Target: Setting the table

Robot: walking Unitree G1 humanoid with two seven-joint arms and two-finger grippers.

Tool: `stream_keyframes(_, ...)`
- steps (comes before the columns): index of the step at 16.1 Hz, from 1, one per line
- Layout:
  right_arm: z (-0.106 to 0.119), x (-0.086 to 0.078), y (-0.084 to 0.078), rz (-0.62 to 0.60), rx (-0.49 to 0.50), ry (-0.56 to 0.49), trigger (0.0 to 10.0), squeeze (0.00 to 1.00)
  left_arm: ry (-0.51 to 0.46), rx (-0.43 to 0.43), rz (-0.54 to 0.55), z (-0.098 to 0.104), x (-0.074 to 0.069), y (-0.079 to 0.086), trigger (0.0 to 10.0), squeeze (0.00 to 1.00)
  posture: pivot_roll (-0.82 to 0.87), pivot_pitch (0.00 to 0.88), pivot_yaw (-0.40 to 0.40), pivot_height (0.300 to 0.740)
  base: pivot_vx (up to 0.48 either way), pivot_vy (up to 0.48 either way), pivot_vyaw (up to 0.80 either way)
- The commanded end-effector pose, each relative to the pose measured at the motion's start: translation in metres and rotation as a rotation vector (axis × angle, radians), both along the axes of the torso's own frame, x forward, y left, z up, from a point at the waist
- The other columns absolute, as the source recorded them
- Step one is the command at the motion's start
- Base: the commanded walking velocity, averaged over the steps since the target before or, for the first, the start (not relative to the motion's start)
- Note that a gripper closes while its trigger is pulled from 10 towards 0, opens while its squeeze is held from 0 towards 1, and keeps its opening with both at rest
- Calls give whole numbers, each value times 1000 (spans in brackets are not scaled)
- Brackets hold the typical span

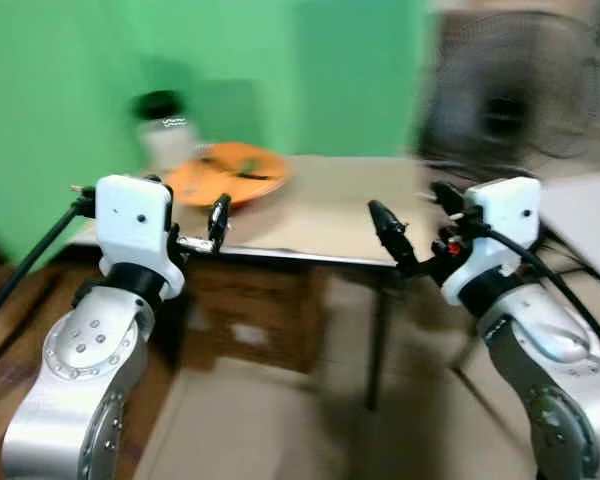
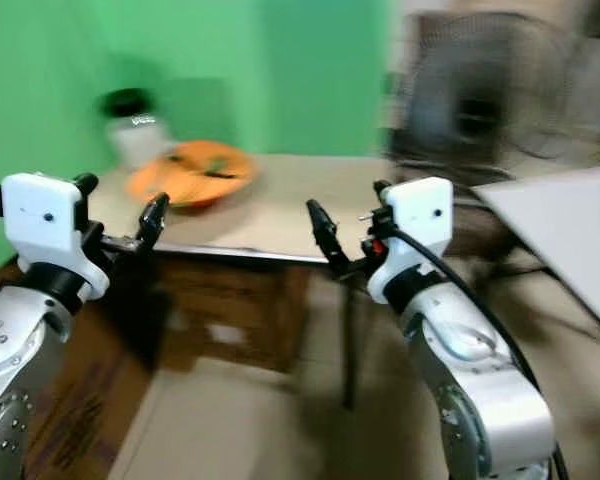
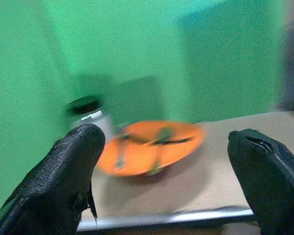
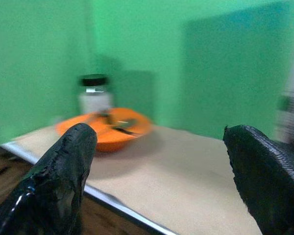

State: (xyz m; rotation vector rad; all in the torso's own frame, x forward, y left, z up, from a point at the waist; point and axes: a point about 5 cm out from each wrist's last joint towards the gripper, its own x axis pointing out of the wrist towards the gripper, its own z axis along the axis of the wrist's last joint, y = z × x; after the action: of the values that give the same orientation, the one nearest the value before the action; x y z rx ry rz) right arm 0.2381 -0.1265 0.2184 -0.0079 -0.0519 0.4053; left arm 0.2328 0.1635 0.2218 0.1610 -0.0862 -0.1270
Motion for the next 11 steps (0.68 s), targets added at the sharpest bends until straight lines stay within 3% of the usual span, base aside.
stream_keyframes(1, 1, 0, 8, 45, 14, -14, 10000, 0, 13, 12, 22, 0, 0, 7, 10000, 0, 9, 0, 83, 740, 307, 0, 800)
stream_keyframes(4, -3, 3, 12, 52, 29, -11, 10000, 0, 29, 27, 15, -2, 1, 7, 10000, 0, 28, 0, 93, 740, 307, 0, 800)
stream_keyframes(6, -12, 11, 13, 18, 118, 61, 10000, 0, 45, 33, 2, -7, 5, 7, 10000, 0, 25, 0, 93, 740, 307, 0, 0)
stream_keyframes(11, -20, 24, 6, -54, 108, 105, 10000, 0, 25, 0, 40, -13, 13, 6, 10000, 0, -3, 0, 43, 740, 302, 0, 0)
